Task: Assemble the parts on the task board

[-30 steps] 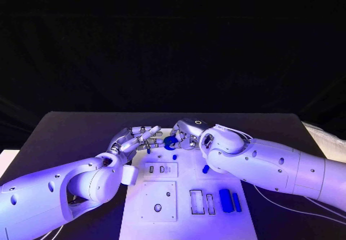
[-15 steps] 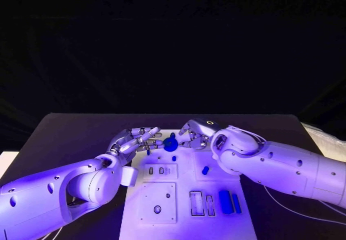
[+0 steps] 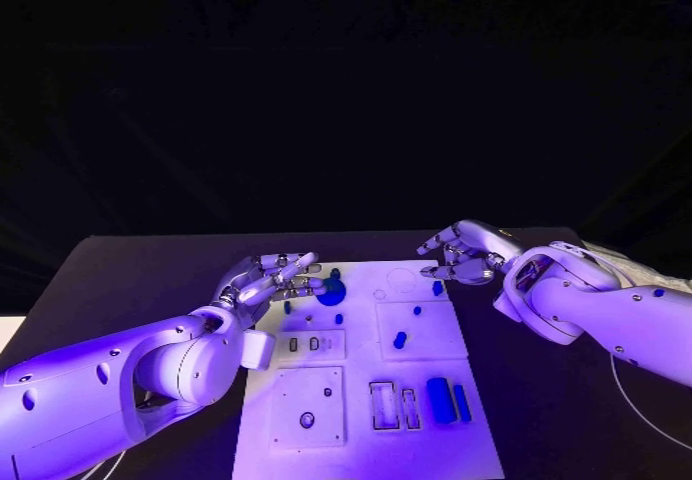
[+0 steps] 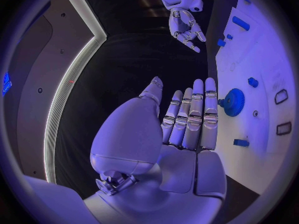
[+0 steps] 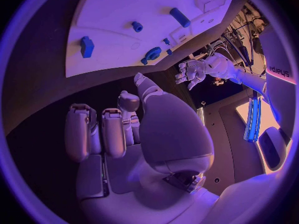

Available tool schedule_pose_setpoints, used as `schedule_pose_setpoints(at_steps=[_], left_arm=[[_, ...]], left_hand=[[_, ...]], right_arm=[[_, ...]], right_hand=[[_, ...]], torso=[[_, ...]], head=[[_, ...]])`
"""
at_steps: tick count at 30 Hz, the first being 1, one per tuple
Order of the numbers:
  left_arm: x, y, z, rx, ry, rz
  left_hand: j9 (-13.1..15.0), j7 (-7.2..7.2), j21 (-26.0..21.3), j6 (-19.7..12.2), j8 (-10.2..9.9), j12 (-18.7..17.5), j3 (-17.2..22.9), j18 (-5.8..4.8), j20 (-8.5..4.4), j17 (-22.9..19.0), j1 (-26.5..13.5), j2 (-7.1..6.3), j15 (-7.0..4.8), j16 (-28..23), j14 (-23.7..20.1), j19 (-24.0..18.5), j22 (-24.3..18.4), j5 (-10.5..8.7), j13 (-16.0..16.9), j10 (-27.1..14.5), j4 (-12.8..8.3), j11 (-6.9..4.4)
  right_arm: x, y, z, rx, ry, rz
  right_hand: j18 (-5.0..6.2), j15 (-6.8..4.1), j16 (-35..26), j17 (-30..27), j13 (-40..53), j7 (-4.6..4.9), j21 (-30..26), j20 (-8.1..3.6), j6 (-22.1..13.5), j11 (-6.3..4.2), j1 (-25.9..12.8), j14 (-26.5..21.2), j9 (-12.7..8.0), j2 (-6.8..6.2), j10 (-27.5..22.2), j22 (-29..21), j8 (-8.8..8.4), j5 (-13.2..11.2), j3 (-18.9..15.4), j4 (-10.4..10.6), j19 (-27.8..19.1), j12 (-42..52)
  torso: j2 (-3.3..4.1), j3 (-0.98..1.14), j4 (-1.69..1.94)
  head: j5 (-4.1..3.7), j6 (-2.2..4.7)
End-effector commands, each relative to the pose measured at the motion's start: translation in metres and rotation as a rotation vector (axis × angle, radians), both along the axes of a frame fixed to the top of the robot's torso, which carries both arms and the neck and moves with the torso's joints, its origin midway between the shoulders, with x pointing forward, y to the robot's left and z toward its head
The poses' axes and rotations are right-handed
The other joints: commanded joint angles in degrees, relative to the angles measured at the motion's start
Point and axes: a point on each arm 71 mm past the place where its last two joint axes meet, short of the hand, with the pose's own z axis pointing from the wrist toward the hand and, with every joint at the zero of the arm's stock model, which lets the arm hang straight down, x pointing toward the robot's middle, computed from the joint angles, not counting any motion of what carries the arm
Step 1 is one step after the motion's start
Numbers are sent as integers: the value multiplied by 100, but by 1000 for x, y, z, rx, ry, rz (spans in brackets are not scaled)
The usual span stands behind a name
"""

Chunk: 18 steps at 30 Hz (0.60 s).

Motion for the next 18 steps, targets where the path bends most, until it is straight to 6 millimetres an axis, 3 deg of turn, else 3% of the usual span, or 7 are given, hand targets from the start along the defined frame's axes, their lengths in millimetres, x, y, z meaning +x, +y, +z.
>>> schedule_pose_setpoints(at_steps=[1,10,18], left_arm=[[0,-2,1,-16,-13,-18],[2,-3,0,-16,-13,-17],[3,-3,-1,-16,-12,-16]], left_hand=[[-6,50,-37,-7,-31,-29,4,6,-13,5,8,39,26,-34,4,32,-6,-17,-2,13,-31,36],[-6,51,-37,-7,-31,-29,4,6,-13,5,8,39,26,-34,4,32,-6,-17,-2,13,-32,36],[-6,51,-44,-8,-34,-32,2,6,-12,8,12,41,27,-42,1,32,-9,-17,-2,13,-42,37]], right_arm=[[0,-6,-7,14,45,71],[11,-30,-21,-20,82,29],[14,-35,-31,-60,96,22]], right_hand=[[-31,49,16,170,-12,19,22,10,-24,13,42,355,-1,-10,-37,-4,-6,-21,3,-41,4,-38],[-30,52,16,174,-10,24,19,13,-54,17,92,354,-5,-42,-43,-9,-14,-44,-12,-83,-2,-44],[-28,54,14,171,-13,26,16,15,-63,19,111,353,-5,-50,-45,-17,-12,-81,-21,-99,-9,-50]], torso=[[-32,37,-58],[-22,94,-77],[-23,92,-72]], head=[[0,-11],[8,-20],[4,-34]])
